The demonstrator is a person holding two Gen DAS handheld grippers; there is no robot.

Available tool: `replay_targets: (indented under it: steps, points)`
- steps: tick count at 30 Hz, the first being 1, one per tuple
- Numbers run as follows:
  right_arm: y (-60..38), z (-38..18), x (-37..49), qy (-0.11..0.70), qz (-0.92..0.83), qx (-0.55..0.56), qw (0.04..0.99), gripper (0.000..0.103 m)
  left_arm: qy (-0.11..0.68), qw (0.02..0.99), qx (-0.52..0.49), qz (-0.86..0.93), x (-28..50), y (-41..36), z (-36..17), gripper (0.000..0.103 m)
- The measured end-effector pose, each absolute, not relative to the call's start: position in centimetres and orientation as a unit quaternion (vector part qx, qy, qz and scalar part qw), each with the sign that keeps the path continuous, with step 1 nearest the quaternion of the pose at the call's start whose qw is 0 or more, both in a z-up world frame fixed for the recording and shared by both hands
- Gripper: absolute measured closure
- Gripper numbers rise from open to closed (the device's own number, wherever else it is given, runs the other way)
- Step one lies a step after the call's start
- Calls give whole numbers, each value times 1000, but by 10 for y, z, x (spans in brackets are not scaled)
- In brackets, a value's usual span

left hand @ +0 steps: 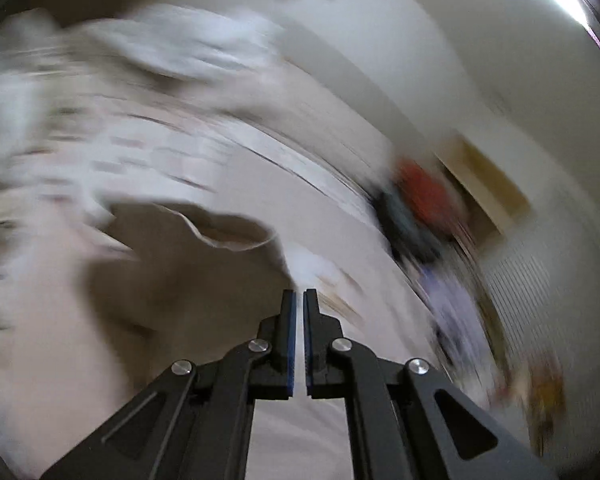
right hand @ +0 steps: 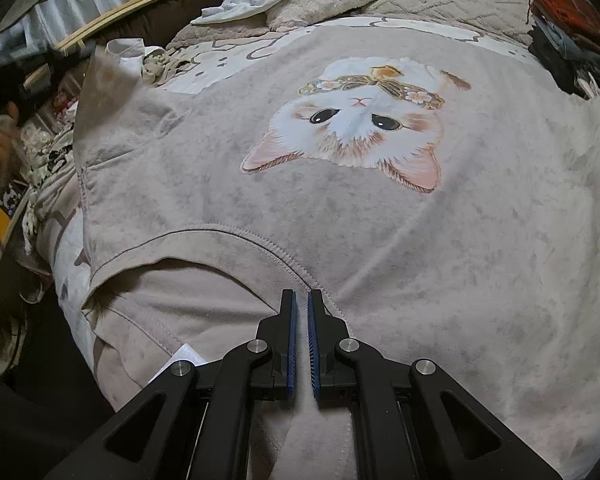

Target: Fold clothes

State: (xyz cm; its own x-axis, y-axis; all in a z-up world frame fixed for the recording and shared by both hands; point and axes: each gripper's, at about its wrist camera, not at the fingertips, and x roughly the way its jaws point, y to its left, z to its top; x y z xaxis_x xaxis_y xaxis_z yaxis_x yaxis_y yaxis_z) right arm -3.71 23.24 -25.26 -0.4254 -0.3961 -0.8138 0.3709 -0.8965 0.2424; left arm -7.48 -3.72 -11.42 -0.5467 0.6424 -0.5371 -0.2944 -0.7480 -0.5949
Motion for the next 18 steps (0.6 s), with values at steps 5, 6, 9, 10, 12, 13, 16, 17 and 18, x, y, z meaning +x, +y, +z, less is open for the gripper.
replay_targets:
  steps: [5,6,9,10,12,13,16,17,18]
  points:
    - [240,-250,-35,-57,-845,483,222,98,-95,385,-482,781,-44,96,-169,99]
    - [243,-249,-34,-78,-844,484,217,97,-72,394,-493,772,-36,110,-180,99]
    - [246,-247,-27,-93,-845,482,210,97,-55,396,-500,768,-23,104,-189,99]
    - [245,-247,-25,-92,-847,481,208,97,-50,382,-495,778,-23,95,-186,99]
    - [242,-245,-24,-82,-848,482,204,97,-45,350,-483,801,-25,74,-180,99]
    - [241,-244,-26,-79,-847,485,204,97,-40,325,-475,817,-26,59,-175,97]
    - [235,-233,-34,-96,-834,497,221,97,-10,239,-440,865,-25,16,-164,57]
    - [233,-226,-35,-108,-831,496,230,97,1,220,-430,876,-23,5,-163,51]
    - [229,-218,-37,-117,-832,488,238,97,13,202,-422,884,-21,-5,-162,51]
